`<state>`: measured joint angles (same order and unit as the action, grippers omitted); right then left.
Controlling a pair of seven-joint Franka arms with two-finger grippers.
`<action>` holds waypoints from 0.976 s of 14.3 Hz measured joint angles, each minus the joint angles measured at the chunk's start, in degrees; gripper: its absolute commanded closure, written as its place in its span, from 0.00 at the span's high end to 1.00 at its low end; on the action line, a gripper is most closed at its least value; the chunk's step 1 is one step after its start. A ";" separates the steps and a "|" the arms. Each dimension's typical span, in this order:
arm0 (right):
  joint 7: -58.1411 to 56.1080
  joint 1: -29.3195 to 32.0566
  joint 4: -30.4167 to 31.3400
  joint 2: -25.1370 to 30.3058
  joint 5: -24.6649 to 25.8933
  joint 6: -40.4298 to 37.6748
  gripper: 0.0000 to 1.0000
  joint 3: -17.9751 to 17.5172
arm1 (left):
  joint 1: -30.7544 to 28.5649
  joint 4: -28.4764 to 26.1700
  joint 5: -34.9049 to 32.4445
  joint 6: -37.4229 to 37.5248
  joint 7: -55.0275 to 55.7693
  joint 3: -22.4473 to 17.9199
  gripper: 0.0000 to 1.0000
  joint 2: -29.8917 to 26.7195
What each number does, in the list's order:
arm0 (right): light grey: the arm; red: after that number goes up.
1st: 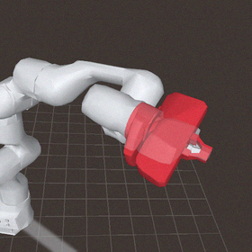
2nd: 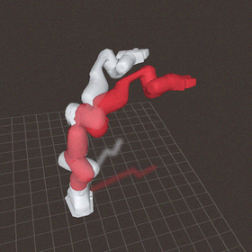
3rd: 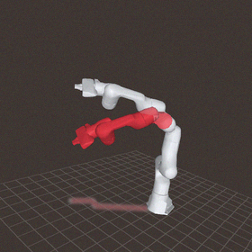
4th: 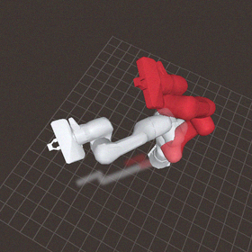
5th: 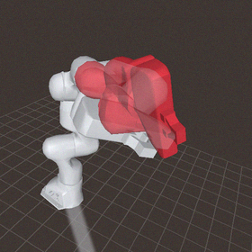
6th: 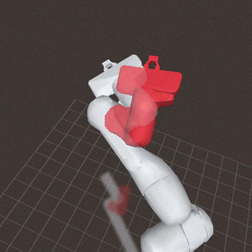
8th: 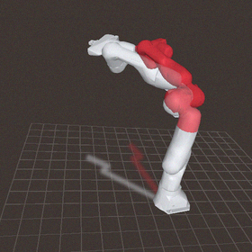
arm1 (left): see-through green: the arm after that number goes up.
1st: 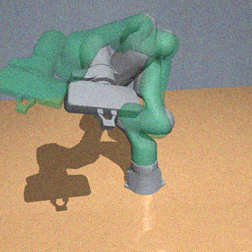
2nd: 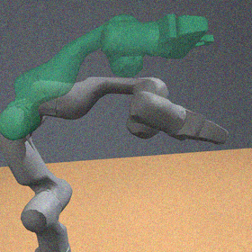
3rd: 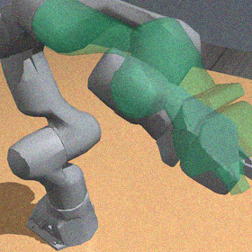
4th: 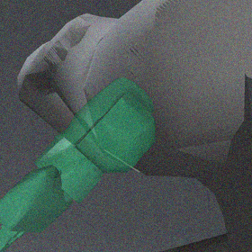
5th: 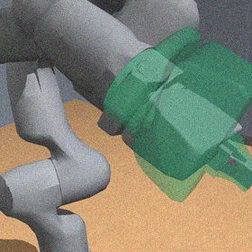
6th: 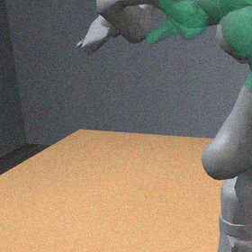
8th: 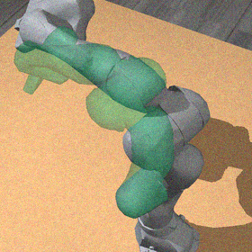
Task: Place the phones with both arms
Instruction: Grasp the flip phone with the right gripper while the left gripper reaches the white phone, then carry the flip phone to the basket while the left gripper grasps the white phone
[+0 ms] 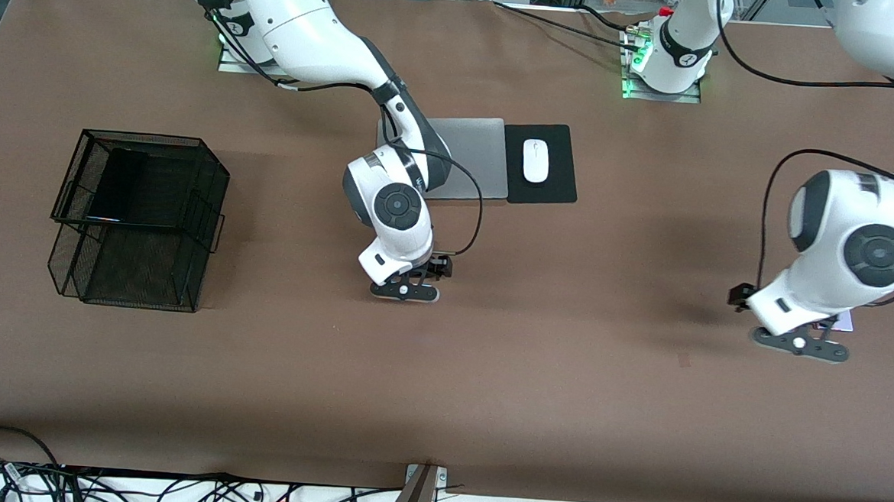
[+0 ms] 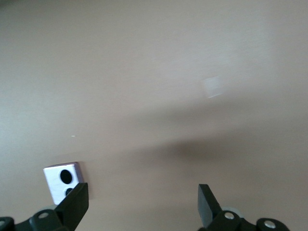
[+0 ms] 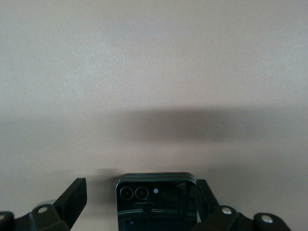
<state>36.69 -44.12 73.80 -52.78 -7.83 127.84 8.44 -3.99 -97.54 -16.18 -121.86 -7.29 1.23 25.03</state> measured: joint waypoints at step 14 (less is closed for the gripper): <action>-3.91 -0.38 3.36 0.04 -0.12 -0.11 0.26 -0.03 | -21.40 -5.88 0.00 -17.79 -14.18 0.42 1.00 3.83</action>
<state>32.77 -44.50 77.16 -52.74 -7.95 127.73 8.41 -25.39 -103.42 -16.18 -139.64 -21.48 1.65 28.86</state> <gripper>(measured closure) 0.119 0.000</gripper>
